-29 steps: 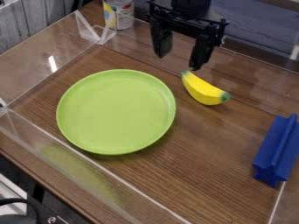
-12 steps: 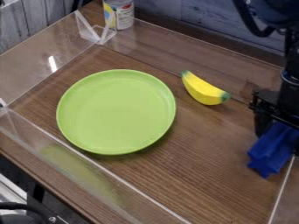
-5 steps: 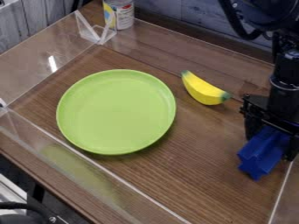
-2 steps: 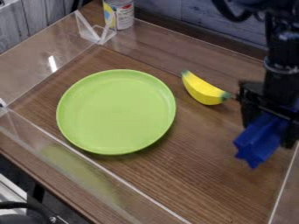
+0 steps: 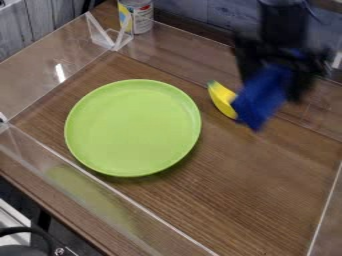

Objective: Put the blue object in the green plate

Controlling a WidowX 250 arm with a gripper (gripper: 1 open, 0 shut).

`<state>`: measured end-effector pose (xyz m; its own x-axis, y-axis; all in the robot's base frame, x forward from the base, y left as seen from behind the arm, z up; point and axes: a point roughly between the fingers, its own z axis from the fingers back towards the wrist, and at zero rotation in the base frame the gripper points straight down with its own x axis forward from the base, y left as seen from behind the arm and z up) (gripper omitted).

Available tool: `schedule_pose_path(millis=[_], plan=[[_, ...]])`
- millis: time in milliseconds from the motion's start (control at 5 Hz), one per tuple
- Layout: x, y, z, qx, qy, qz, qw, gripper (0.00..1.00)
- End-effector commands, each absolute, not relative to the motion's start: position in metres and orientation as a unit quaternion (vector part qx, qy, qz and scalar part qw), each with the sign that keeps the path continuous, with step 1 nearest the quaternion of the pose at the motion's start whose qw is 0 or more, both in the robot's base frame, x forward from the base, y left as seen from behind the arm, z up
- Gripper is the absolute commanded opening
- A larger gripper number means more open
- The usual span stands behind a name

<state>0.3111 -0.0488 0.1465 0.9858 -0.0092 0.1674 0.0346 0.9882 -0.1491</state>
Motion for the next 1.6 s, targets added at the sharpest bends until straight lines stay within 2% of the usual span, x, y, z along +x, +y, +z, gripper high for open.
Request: schedule_pose_path(millis=[0,200,600,1000,1400], plan=[[0.305,0.0,0.176,-0.072,-0.122,0.016,0.99,0.0],[0.295,0.048,0.174,-0.061,-0.12,0.036,0.99,0.0],[0.275,0.137,0.137,-0.047,-0.11,0.072,0.99,0.0],[0.297,0.056,0.129,-0.065,-0.104,0.009,0.992,0.0],[0.307,0.117,0.118,-0.053,-0.114,0.035,0.991,0.0]])
